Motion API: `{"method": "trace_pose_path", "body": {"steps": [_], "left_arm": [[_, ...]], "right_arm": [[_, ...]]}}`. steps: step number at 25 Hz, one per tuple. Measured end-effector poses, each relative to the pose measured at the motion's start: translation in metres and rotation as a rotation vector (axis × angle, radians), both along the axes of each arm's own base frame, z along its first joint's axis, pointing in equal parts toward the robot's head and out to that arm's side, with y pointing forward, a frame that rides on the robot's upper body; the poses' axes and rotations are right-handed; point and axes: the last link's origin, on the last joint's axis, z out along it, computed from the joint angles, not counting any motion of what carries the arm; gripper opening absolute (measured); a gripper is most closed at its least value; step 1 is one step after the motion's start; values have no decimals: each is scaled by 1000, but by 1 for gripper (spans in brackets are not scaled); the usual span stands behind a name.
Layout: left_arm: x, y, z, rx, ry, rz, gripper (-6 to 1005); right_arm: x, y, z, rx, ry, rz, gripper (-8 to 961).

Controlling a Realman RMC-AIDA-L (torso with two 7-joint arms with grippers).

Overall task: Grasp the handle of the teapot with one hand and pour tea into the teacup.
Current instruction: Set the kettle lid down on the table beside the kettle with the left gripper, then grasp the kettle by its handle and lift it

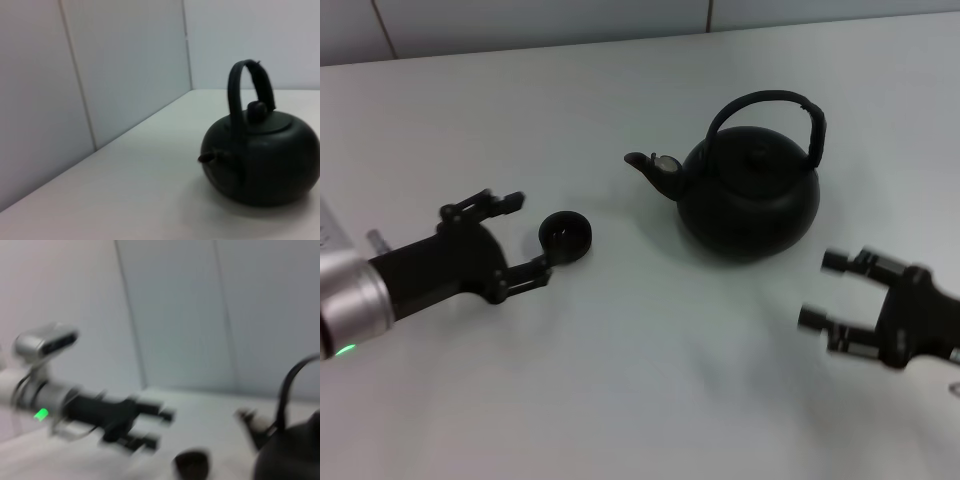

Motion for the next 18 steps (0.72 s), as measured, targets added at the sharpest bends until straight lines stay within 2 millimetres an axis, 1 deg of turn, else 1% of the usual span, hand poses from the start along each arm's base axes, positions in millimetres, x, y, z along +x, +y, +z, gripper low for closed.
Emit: {"method": "trace_pose_path", "body": {"steps": [3,4,6,13,18], "left_arm": [[-12,-5,7,25,-13,41,806],[-12,-5,7,25,-13,41,806],[-16,-7,9,31,-20,55,806],[-23,-11,12,26,-24,74,806],[-25,-12,12,28,-21,82,806]], "right_arm": [[0,2,8,124,43,-20,834],[1,4,11,188,68,-37,834],[2,6,15,255,93,-64,834],[6,30,18,384,130,-167,835],[3,49,14,417,124,-199,834]]}}
